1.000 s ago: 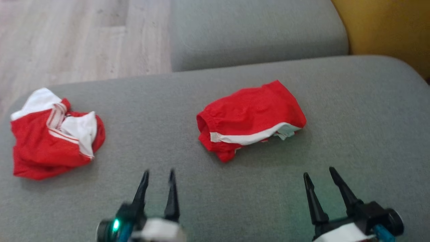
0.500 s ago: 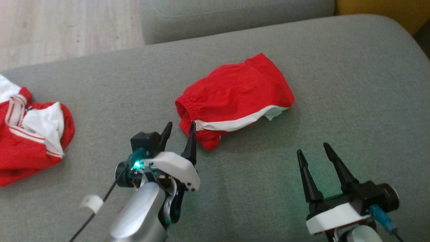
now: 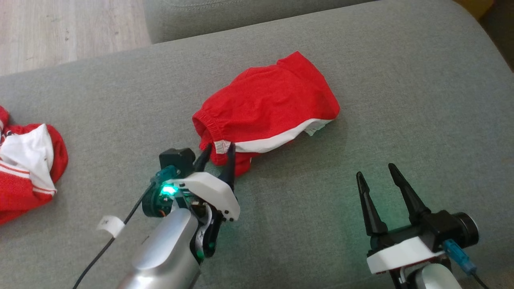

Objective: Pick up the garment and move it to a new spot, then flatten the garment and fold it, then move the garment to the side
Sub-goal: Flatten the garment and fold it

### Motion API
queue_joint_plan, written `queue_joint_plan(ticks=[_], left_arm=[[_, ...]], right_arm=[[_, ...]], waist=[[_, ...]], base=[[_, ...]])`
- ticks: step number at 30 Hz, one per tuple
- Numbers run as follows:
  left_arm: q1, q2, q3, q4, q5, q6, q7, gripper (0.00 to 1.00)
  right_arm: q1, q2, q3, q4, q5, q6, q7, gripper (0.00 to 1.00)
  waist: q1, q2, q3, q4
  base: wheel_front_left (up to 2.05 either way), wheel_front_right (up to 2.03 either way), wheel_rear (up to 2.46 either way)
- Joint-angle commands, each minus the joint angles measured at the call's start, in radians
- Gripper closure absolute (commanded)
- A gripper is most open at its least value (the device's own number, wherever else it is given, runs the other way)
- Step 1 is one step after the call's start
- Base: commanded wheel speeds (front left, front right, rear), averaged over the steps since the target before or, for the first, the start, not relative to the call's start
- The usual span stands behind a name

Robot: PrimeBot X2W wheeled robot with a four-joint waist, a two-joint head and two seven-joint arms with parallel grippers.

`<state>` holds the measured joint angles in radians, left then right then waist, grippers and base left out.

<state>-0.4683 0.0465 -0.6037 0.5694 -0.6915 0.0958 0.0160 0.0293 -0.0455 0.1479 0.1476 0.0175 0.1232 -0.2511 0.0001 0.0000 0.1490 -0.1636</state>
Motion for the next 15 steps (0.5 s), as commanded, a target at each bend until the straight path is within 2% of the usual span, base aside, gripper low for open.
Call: queue_joint_plan(ticks=[1,3,4,9,15], left_arm=[[-0.048,0.004,0.021,-0.021,-0.007,-0.005,-0.014,0.48],[-0.052,0.004,0.014,-0.015,-0.017,-0.013,-0.023,0.88],[-0.054,0.004,0.01,-0.012,-0.022,-0.019,-0.025,1.0],[-0.06,0.004,-0.019,-0.007,-0.05,-0.054,-0.024,1.0],[-0.111,0.004,-0.088,-0.082,-0.129,-0.14,0.008,1.0]], right_arm=[[-0.039,-0.005,0.019,-0.034,-0.006,0.008,-0.011,0.0],[-0.041,-0.005,0.018,-0.035,-0.007,0.008,-0.011,0.0],[-0.041,-0.005,0.018,-0.035,-0.006,0.008,-0.011,0.0],[-0.04,-0.005,0.022,-0.033,-0.002,0.008,-0.011,0.0],[-0.044,-0.005,0.043,-0.029,0.014,0.008,-0.011,0.0]], waist=[[-0.0001,0.0,-0.001,-0.003],[-0.0001,0.0,-0.003,-0.007],[-0.0001,0.0,-0.004,-0.009],[-0.0001,0.0,-0.018,-0.021],[-0.0001,0.0,-0.051,-0.054]], base=[[0.0,0.0,0.0],[0.0,0.0,0.0],[0.0,0.0,0.0],[0.0,0.0,0.0],[0.0,0.0,0.0]])
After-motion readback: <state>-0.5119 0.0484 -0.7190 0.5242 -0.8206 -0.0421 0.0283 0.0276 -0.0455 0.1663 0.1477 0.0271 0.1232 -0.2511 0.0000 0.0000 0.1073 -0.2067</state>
